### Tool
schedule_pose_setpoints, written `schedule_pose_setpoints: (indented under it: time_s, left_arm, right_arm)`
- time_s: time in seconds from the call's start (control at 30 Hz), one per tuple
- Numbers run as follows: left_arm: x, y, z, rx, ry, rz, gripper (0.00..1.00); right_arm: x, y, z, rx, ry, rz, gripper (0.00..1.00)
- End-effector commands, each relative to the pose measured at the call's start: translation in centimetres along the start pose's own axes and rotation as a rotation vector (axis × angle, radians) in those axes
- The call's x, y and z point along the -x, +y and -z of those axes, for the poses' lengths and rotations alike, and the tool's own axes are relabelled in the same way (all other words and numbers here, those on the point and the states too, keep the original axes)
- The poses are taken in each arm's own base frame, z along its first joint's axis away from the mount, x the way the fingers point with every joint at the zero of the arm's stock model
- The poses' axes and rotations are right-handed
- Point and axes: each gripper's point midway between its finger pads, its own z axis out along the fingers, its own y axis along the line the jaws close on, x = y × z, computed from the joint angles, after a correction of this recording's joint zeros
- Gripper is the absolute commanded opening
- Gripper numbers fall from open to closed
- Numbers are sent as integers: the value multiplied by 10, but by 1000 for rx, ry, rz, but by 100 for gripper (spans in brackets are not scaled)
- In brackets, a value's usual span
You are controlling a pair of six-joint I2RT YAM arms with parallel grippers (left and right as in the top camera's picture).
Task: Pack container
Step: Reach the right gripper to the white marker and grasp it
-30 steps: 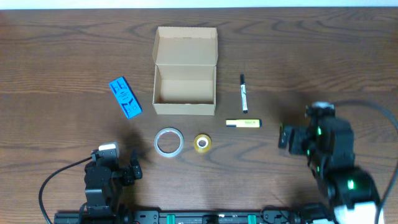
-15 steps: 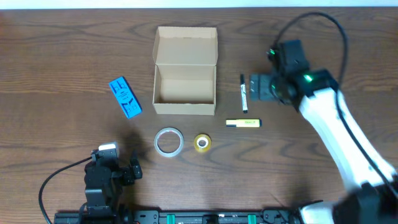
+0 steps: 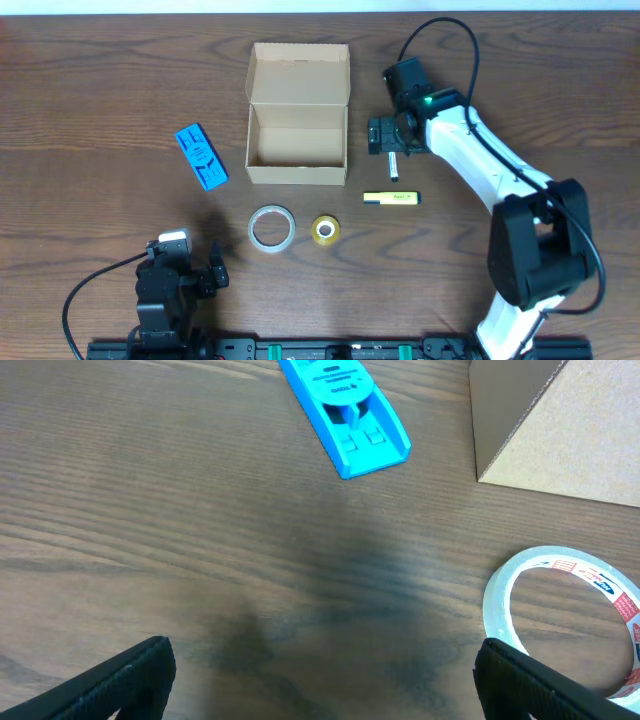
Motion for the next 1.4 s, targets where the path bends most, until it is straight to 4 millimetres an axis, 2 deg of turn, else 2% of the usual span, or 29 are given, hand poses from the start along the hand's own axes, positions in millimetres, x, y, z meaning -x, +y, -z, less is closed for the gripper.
schedule_pose_setpoints:
  time_s: [0.0,0.2,0.6,0.9,1.0,1.17,1.23,1.3,1.37]
  left_arm:
    - [-5,1,-2,6,9,-25,95]
    - [-5,1,-2,6,9,-25,95]
    - [-5,1,-2,6,9,-25,95]
    - [-5,1,-2,6,9,-25,96]
    - [-5,1,-2,6,9,-25,95]
    - [-5,1,-2,6,9,-25,95]
    - [-5,1,-2,6,9,-25,96]
    - [-5,1,-2,6,9,-25,95]
    - [-5,1,-2,6,9,-25,95]
  right_arm:
    - [3,4,-7,-6,-1,-13,99]
    - [-5,3,-21,-15,27,-6,99]
    - [-17,3,-45,-4,91,-10,86]
    - [-28,11,-67,38,140,38,80]
    - [-32,15,-71,62,161,38,66]
    - [-33,17,-71,71,164,37,35]
    - [-33,17,-71,71,165,37,16]
    - [-33,17,-71,71,164,38,4]
    - [-31,17,-70,73,159,42,1]
